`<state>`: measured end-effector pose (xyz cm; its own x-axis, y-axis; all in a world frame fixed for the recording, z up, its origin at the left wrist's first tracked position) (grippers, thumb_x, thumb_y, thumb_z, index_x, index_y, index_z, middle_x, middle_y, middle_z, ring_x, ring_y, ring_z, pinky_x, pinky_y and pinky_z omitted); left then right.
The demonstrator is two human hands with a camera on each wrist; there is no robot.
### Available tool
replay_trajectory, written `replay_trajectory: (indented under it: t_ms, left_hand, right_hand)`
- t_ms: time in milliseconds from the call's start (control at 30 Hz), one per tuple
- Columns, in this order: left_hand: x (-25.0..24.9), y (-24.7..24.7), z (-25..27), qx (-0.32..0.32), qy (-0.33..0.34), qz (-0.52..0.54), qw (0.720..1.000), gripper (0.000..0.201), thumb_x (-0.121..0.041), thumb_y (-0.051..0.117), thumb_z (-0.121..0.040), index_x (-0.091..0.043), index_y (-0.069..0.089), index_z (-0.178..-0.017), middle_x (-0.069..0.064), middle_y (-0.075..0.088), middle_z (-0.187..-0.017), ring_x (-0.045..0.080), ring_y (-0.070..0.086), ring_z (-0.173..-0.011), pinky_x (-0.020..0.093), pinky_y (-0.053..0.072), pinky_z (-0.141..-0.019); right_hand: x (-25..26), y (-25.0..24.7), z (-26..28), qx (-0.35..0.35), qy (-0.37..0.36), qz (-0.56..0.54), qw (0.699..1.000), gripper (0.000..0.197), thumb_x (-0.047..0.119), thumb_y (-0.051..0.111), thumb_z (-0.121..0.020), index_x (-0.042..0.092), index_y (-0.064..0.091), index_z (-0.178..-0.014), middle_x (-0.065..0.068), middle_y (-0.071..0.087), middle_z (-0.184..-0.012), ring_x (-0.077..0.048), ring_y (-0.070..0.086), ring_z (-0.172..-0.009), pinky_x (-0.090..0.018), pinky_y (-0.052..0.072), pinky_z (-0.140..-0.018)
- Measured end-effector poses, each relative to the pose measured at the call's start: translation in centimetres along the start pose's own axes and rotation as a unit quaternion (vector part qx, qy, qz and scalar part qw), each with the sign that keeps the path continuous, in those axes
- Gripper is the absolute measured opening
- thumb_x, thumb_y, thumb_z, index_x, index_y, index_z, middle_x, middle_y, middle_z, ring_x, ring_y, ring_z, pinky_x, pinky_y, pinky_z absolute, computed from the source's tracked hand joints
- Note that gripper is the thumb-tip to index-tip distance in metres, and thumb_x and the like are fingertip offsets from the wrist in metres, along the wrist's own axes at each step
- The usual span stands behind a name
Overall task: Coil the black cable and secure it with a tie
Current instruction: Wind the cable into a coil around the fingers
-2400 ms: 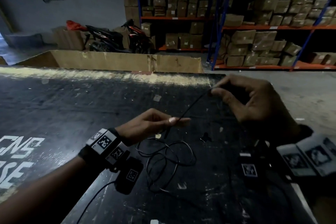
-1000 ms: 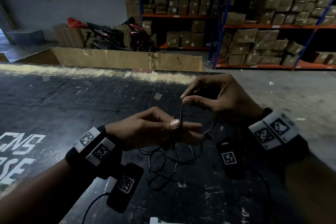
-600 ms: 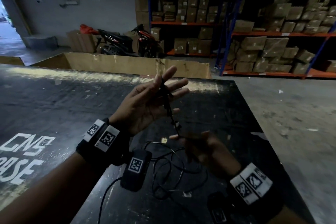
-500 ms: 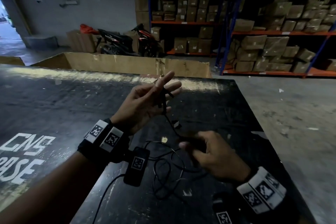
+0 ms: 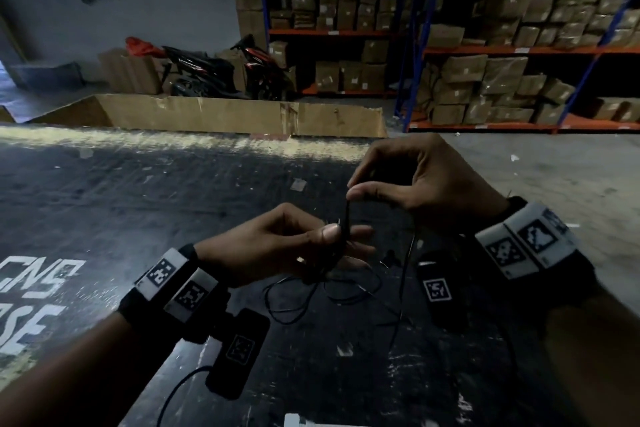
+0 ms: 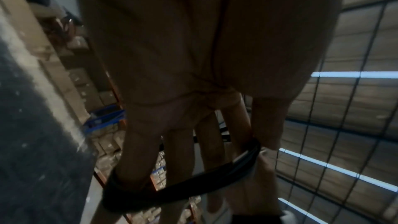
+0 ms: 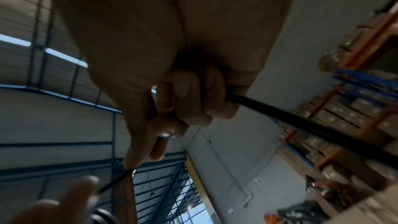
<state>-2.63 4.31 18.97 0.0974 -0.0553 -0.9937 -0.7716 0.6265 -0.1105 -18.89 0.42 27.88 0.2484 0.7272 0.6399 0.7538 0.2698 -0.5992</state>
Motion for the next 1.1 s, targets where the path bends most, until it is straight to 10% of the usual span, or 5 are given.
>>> replay_trajectory:
  t_ms: [433,567,733,967,1100]
  left_hand:
    - [-2.1,-1.3,0.0,0.006,0.121,0.262,0.958,0.051,-0.035,0.063,-0.1,-0.014,0.058,-0.146,0.018,0.055,-0.153,0.043,0.053,-0.14,0.073,0.036,-0.111]
    - [-1.8,-4.0,0.2,-0.094,0.125,0.213,0.964,0.051,-0.031,0.059,-0.099,-0.011,0.058,-0.145,0.016,0.053,-0.156,0.038,0.051,-0.144,0.076,0.031,-0.109]
    - [-0.9,-6.4,0.5,-0.222,0.087,0.078,0.968,0.056,-0.025,0.052,-0.096,0.015,0.056,-0.135,0.004,0.062,-0.148,0.02,0.059,-0.137,0.062,0.047,-0.108]
    - [0.6,-4.2,0.5,-0.097,0.019,-0.036,0.994,0.064,-0.042,0.065,-0.092,0.021,0.065,-0.091,-0.007,0.079,-0.089,0.012,0.071,-0.086,0.037,0.046,-0.073]
    - [0.3,-2.0,0.6,0.002,0.025,0.009,1.0,0.057,-0.022,0.05,-0.099,0.033,0.054,-0.088,0.012,0.069,-0.139,0.024,0.059,-0.137,0.042,0.054,-0.095]
  right_hand:
    - [-7.7,10.5,4.2,0.015,0.168,-0.234,0.958,0.022,0.018,0.063,-0.097,0.009,0.082,-0.094,-0.02,0.07,-0.071,-0.024,0.057,-0.053,-0.038,0.047,-0.048]
    - [-6.1,11.6,6.0,0.035,0.177,-0.221,0.959,0.016,0.036,0.067,-0.087,0.043,0.081,-0.083,-0.001,0.066,-0.061,-0.025,0.054,-0.056,-0.036,0.043,-0.056]
    - [-1.9,9.6,6.2,0.087,0.109,-0.021,0.99,0.031,0.03,0.062,-0.097,0.018,0.072,-0.071,-0.005,0.067,-0.058,-0.02,0.058,-0.049,-0.036,0.044,-0.05]
    - [2.1,2.9,2.2,0.031,0.045,0.066,0.996,0.018,0.029,0.064,-0.095,0.019,0.075,-0.085,0.008,0.058,-0.056,-0.005,0.047,-0.047,-0.014,0.033,-0.045]
    - [1.3,1.2,-0.3,-0.011,0.005,0.048,0.999,0.016,0.024,0.069,-0.093,0.011,0.076,-0.087,-0.003,0.072,-0.071,-0.019,0.066,-0.061,-0.037,0.053,-0.055]
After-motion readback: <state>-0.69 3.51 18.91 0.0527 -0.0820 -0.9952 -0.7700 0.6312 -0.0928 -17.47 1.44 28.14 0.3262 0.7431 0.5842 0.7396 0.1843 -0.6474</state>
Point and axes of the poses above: each hand's wrist, its own z-axis away from the middle knuckle, its own y-axis out of the palm, x = y × z, the point moved 6 cm from there along -z, towards the middle knuckle
